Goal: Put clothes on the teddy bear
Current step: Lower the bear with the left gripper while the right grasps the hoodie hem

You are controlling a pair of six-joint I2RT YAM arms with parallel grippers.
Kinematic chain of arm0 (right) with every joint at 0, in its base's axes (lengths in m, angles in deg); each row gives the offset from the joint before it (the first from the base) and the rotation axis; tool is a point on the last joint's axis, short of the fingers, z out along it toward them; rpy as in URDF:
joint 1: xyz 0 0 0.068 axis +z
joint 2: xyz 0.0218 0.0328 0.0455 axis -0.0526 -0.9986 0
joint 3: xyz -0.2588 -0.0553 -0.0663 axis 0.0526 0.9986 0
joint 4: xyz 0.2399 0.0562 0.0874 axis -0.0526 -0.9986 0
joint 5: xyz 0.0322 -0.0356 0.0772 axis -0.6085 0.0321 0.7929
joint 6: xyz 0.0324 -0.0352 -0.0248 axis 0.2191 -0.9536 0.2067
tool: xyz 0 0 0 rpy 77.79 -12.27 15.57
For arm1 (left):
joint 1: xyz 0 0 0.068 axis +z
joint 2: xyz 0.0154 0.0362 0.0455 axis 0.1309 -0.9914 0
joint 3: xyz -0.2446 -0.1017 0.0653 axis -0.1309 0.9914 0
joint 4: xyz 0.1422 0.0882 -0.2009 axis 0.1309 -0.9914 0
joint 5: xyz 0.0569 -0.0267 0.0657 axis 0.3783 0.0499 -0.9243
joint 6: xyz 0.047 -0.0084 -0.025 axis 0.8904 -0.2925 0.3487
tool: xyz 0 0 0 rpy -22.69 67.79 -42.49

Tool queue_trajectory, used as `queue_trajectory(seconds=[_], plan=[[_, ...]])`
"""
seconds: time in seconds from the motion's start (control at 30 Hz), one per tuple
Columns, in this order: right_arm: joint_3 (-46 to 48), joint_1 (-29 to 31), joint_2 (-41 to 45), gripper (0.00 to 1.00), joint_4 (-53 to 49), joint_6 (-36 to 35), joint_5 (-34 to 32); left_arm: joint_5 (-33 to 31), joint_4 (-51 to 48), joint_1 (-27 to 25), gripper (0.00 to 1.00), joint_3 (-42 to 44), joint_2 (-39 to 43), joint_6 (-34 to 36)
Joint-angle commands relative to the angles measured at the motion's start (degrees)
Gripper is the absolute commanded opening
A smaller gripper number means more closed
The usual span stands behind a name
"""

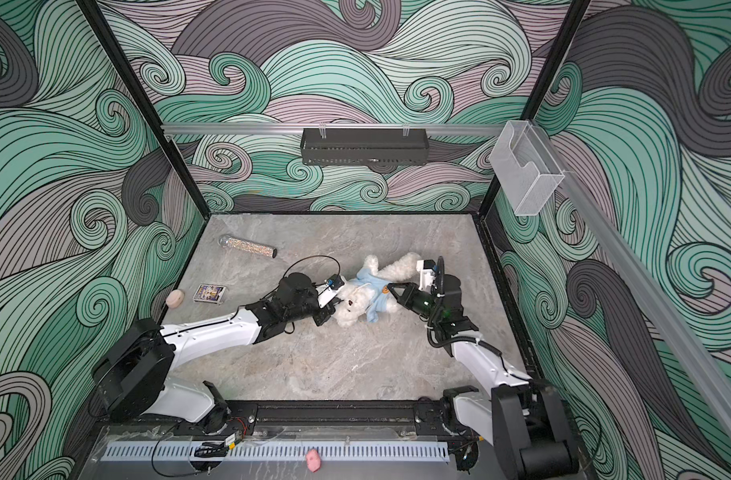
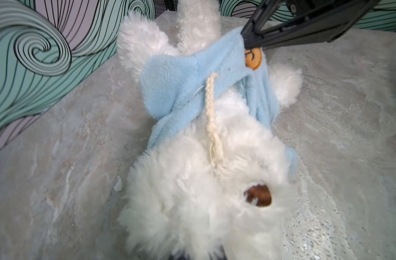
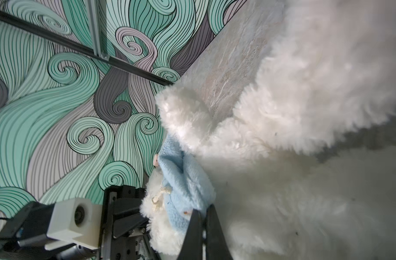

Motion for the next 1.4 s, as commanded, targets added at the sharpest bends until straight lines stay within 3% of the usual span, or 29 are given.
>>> queue_trajectory(seconds=[0.0,0.2,0.33,0.5,0.67,0.77,0.87,0.97,1.13,1.37], plan=[[-2.0,-7.4,3.9,0.0,-0.9,5.0,-6.5,-5.3,-11.1,-1.3,0.0,1.7,-2.0,10.4],[-1.9,-17.1,0.9,0.0,-8.3,0.0,-5.6,-8.7,-9.4,-2.1,0.0,3.5,-1.0,11.6],[-2.9,-17.4,-0.9,0.0,-11.9,-6.7,-7.1,-8.6,-5.8,-1.8,0.0,5.4,1.4,9.8],[-4.9,-7.8,-2.0,0.0,-14.0,-18.6,-6.6,-0.9,2.1,0.7,0.0,7.4,5.3,3.1],[-4.7,4.5,-3.7,0.11,-12.4,-27.6,-2.4,6.3,12.3,3.0,0.0,7.6,4.7,-3.1],[-5.5,8.0,-4.5,0.2,-12.7,-31.3,2.9,9.9,16.3,4.3,0.0,7.5,3.2,-4.7],[-5.7,8.2,-1.7,0.29,-12.9,-32.3,4.9,12.3,19.3,5.1,0.0,8.2,2.1,-4.8],[-4.5,8.1,2.0,0.31,-11.5,-30.2,-1.2,13.7,20.1,5.6,0.0,8.3,0.4,-5.0],[-4.4,8.2,1.3,0.21,-10.8,-29.6,-6.1,16.1,20.5,5.8,0.0,8.5,0.3,-5.4],[-5.7,9.5,-5.7,0.2,-4.0,-28.5,-1.8,18.2,17.2,5.8,0.0,6.4,0.3,-4.8]])
